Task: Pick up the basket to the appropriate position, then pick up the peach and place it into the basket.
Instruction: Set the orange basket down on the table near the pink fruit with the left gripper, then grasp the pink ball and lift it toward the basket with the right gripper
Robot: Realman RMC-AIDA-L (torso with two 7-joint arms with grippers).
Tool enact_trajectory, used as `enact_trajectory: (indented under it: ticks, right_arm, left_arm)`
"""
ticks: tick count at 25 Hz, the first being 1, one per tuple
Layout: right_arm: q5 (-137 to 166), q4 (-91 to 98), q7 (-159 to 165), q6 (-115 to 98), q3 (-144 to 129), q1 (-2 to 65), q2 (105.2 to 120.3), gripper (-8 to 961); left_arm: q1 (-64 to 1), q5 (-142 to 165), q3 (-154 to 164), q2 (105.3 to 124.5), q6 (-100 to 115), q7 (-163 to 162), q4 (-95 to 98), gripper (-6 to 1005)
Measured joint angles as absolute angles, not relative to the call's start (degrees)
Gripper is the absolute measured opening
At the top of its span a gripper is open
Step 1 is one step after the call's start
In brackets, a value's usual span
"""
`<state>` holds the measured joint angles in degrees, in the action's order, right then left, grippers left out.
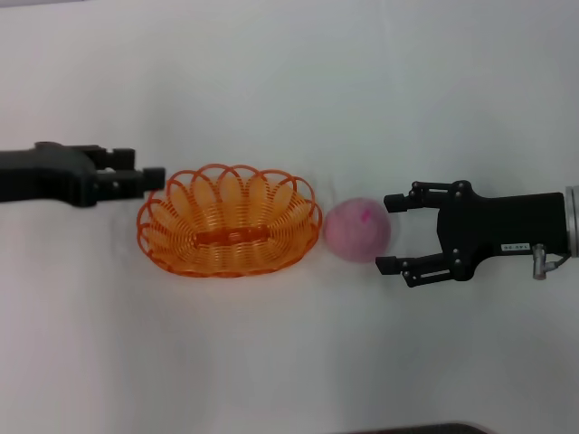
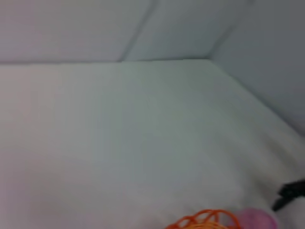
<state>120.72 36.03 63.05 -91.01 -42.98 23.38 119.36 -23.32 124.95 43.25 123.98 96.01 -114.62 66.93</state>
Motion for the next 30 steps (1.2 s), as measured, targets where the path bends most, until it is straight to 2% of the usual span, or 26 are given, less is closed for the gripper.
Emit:
enact_trajectory:
  ticks: [8, 23, 30]
  right_arm:
    - [120.57, 35.79, 63.01, -91.08, -42.07, 23.38, 119.35, 898]
    - [120.57, 36.21, 62.88, -92.44, -39.62, 22.91, 119.30, 899]
    - [120.60, 35.82, 63.14, -92.52, -38.70, 22.95, 119.13, 907]
  left_arm:
    - [-20.73, 123.80, 41.51, 124.02, 100.32, -94.35, 60.61, 645]
    - [-12.31, 122.63, 30.54, 124.65, 106.15, -75.03, 54.66, 651]
    - [-10.57, 122.90, 28.80, 124.63, 105.83, -65.90, 48.17, 650]
